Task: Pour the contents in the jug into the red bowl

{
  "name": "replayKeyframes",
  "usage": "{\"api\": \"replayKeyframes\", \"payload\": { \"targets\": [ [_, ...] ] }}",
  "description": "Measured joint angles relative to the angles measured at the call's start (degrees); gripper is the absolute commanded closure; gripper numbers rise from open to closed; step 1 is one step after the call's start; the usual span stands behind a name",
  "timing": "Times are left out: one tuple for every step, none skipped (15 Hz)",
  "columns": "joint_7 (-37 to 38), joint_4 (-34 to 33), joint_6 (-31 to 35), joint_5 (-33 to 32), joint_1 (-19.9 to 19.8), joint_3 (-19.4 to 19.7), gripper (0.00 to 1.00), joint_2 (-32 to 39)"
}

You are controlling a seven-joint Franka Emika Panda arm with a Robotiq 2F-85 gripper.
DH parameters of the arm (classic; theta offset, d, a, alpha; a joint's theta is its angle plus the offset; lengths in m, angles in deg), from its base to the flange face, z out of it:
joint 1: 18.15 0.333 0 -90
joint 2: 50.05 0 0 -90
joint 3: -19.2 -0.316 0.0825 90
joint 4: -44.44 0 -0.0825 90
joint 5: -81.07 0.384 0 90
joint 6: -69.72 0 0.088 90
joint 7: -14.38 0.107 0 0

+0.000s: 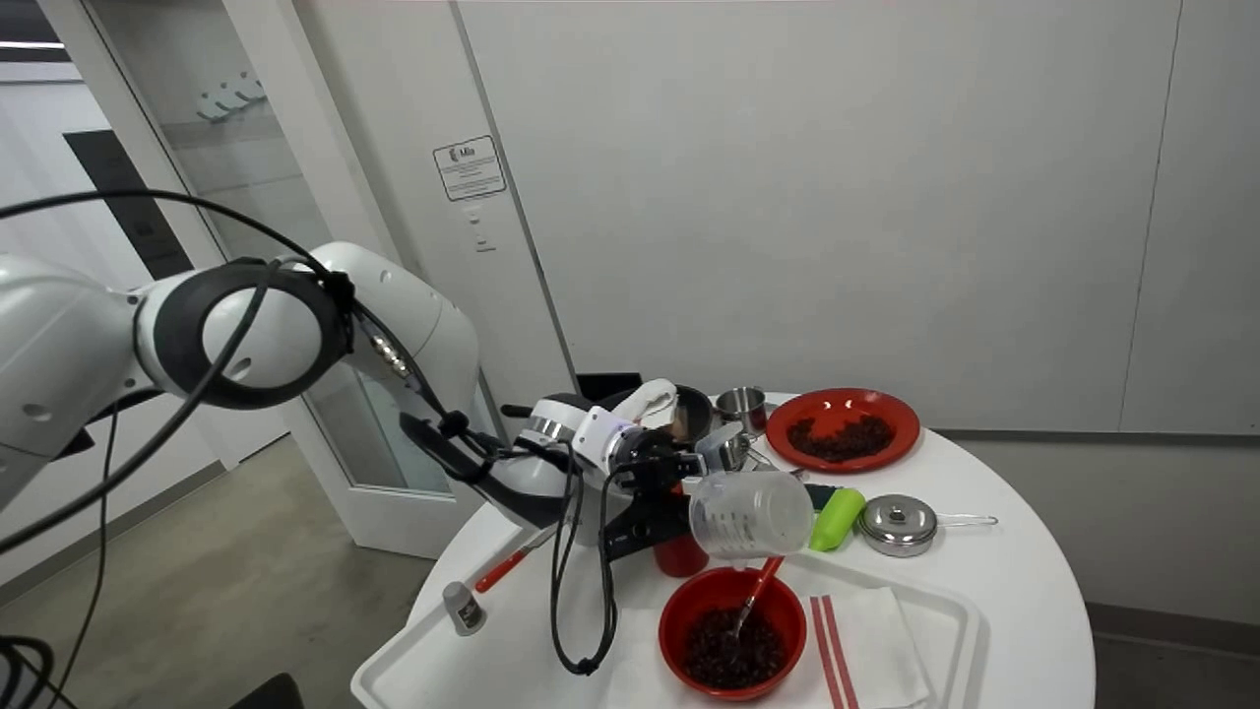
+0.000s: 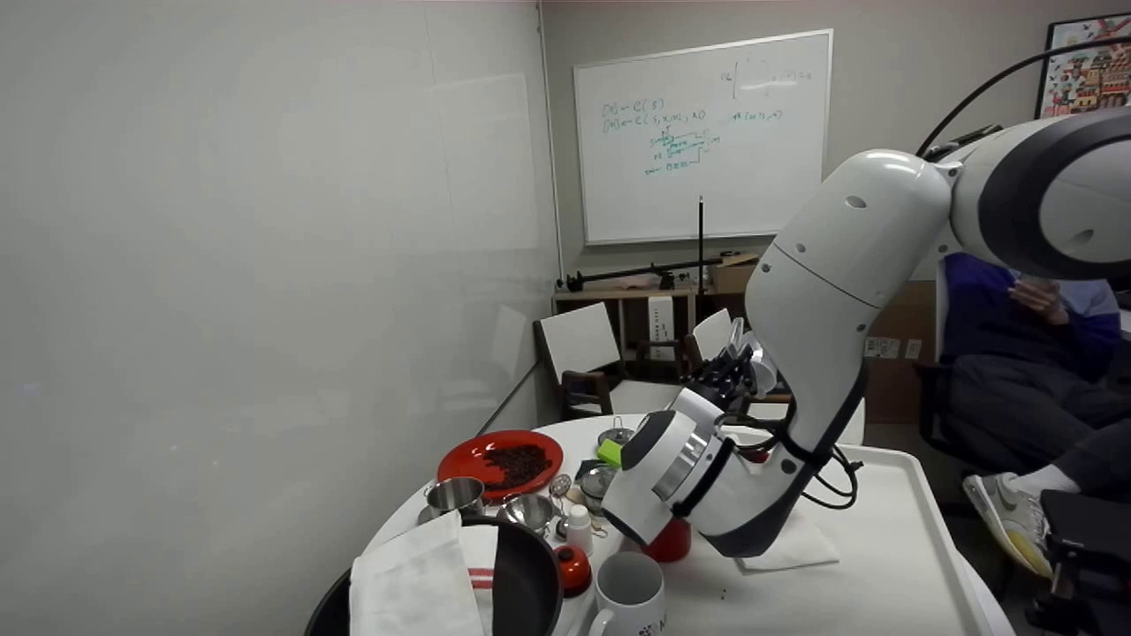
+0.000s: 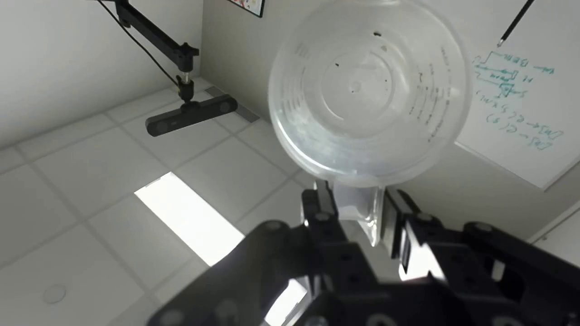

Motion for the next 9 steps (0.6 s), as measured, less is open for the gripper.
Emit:
{"api": "replayKeyframes", "payload": {
  "targets": [
    [-1.51,-0.43,1.59,0.14,-0.62,-0.97,0.89,-0.23],
    [-2.84,-0.81,3.4,0.35,-1.28,-2.01,0.89,-0.62],
    [-4.14,-1.03,5.17,0.65,-1.92,-2.92,0.89,-1.17],
    [-5.48,-1.04,6.92,1.14,-2.56,-3.74,0.89,-1.97],
    [-6.86,-1.04,8.64,1.87,-3.22,-4.43,0.89,-2.85],
    [-8.25,-1.03,10.25,2.9,-3.87,-4.99,0.89,-3.81],
    [-9.78,-0.96,11.88,4.15,-4.55,-5.47,0.89,-4.9],
    [-11.35,-0.84,13.48,5.55,-5.2,-5.83,0.89,-6.03],
    [-12.97,-0.61,15.13,6.88,-5.82,-6.17,0.89,-7.24]
  ]
}}
